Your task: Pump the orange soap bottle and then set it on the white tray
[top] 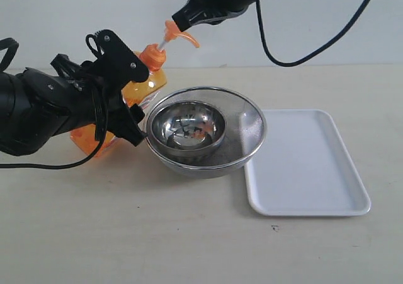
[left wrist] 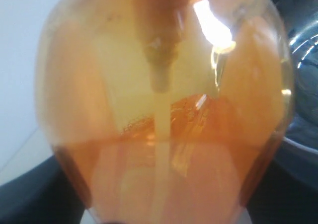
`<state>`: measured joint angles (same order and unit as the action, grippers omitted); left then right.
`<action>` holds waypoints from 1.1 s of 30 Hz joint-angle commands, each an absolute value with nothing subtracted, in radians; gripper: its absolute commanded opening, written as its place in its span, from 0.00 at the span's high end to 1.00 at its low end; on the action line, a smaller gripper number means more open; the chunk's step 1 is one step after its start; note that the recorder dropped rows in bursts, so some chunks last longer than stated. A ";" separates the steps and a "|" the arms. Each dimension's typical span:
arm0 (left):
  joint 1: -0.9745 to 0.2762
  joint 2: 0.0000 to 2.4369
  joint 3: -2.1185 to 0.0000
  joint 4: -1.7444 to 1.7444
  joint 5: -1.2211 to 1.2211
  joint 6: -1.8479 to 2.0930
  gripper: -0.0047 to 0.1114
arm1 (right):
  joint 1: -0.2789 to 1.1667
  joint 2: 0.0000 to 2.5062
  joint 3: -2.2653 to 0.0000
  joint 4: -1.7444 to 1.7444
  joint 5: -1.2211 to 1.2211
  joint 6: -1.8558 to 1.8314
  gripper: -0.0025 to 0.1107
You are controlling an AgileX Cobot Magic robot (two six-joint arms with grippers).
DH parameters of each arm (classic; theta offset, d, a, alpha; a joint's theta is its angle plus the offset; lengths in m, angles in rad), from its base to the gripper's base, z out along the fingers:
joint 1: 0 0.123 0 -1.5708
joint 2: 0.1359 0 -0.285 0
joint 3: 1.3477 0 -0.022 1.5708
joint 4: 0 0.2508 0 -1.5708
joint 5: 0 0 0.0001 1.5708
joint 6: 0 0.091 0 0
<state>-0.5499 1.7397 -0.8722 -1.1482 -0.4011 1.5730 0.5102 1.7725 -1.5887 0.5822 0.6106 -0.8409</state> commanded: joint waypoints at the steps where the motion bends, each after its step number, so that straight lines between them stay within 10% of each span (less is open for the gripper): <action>1: -0.559 1.735 -0.874 -1.170 -0.393 1.560 0.92 | 0.509 1.768 -1.599 0.653 0.610 -0.907 0.98; 33: -0.559 1.735 -0.862 -1.166 -0.390 1.560 0.92 | 0.510 1.861 -1.599 0.751 0.670 -0.953 0.98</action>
<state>-0.5542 1.7397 -0.8648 -1.1586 -0.4188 1.5749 0.5078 1.8448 -1.6028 0.7563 0.6218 -0.9462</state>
